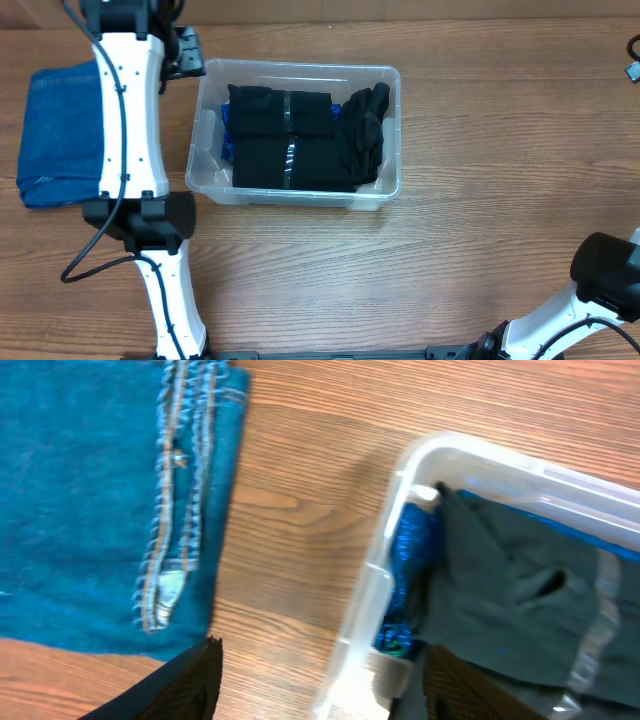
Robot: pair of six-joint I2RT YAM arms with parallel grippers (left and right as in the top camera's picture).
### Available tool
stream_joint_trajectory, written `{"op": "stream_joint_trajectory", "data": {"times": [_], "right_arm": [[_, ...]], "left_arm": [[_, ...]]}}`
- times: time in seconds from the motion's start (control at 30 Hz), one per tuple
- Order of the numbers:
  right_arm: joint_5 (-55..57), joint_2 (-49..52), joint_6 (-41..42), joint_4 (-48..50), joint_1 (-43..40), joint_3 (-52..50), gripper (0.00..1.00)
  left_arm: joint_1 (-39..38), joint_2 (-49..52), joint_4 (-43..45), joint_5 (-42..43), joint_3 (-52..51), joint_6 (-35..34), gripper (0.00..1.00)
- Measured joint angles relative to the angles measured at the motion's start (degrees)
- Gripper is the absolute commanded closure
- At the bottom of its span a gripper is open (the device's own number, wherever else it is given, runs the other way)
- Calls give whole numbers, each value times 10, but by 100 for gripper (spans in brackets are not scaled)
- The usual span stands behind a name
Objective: Pack container
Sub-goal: 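Move the left gripper to the folded blue jeans and grasp them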
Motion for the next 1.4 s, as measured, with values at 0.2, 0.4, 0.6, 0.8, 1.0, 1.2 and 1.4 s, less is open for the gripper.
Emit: {"op": "stream_joint_trajectory", "data": {"times": [0.2, 0.4, 0.6, 0.8, 1.0, 1.2, 1.4], "right_arm": [[0, 0, 0, 0, 0, 0, 0], [0, 0, 0, 0, 0, 0, 0], [0, 0, 0, 0, 0, 0, 0], [0, 0, 0, 0, 0, 0, 0], [0, 0, 0, 0, 0, 0, 0], [0, 0, 0, 0, 0, 0, 0], [0, 0, 0, 0, 0, 0, 0]], "left_arm": [[42, -9, 4, -50, -57, 27, 29], [102, -9, 64, -78, -198, 32, 27], [136, -10, 186, -88, -334, 65, 16], [118, -10, 297, -95, -429, 121, 10], [119, -10, 359, -122, -463, 143, 10], [119, -10, 413, -128, -464, 176, 10], [119, 17, 421, -129, -464, 186, 11]]}}
